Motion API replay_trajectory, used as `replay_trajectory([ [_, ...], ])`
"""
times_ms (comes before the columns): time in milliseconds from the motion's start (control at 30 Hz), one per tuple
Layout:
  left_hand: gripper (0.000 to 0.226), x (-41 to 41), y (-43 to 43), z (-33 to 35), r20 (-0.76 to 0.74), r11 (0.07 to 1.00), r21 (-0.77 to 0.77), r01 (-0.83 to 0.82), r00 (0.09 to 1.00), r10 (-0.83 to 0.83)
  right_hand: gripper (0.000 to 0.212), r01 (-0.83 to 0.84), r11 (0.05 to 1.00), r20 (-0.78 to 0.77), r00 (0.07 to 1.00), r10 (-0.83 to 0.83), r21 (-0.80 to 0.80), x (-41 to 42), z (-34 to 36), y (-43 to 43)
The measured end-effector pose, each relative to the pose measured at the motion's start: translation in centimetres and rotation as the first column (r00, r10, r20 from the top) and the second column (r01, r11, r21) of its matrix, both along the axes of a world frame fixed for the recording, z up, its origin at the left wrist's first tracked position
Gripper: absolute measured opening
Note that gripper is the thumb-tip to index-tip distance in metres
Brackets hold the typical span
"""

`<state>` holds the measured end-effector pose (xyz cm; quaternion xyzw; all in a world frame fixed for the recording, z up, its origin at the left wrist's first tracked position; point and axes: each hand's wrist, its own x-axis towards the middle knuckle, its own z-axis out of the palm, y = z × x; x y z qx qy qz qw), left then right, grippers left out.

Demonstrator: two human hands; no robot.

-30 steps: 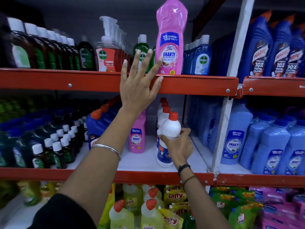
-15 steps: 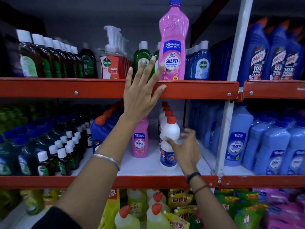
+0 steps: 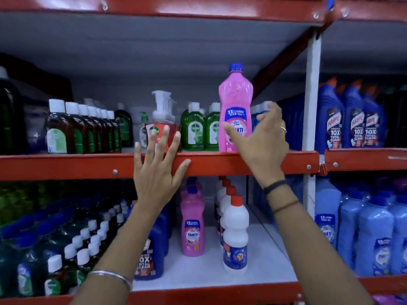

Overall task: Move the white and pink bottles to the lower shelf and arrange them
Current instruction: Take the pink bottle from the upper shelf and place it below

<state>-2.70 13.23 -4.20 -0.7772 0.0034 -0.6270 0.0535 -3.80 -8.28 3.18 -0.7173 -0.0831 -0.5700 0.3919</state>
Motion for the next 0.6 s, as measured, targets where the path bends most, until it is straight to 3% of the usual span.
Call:
replay_trajectory([
  [67,0.064,0.1,0.1,0.0,0.018,1.0,-0.004,0.0,1.0,0.001,0.106,0.124,0.991,-0.082,0.988,-0.128,-0.054,0.5,1.8,1.3],
  [200,0.063,0.3,0.0,0.1,0.033,1.0,0.012,-0.012,0.999,0.012,0.089,0.238,0.967,-0.133,0.959,-0.249,-0.093,1.6,3.2,2.7],
  [367,0.061,0.2,0.1,0.1,0.041,1.0,0.009,-0.002,0.999,0.002,0.08,0.11,0.993,-0.11,0.988,-0.104,0.046,1.6,3.2,1.7],
  [467,0.061,0.2,0.0,0.0,0.056,1.0,0.01,-0.006,0.998,0.006,0.079,-0.027,0.979,0.013,1.0,0.025,0.203,0.9,2.0,1.0],
  [600,0.061,0.2,0.0,0.0,0.073,1.0,0.013,-0.006,0.997,0.005,0.083,-0.128,0.935,0.209,0.976,0.06,0.33,-1.1,1.4,0.1],
])
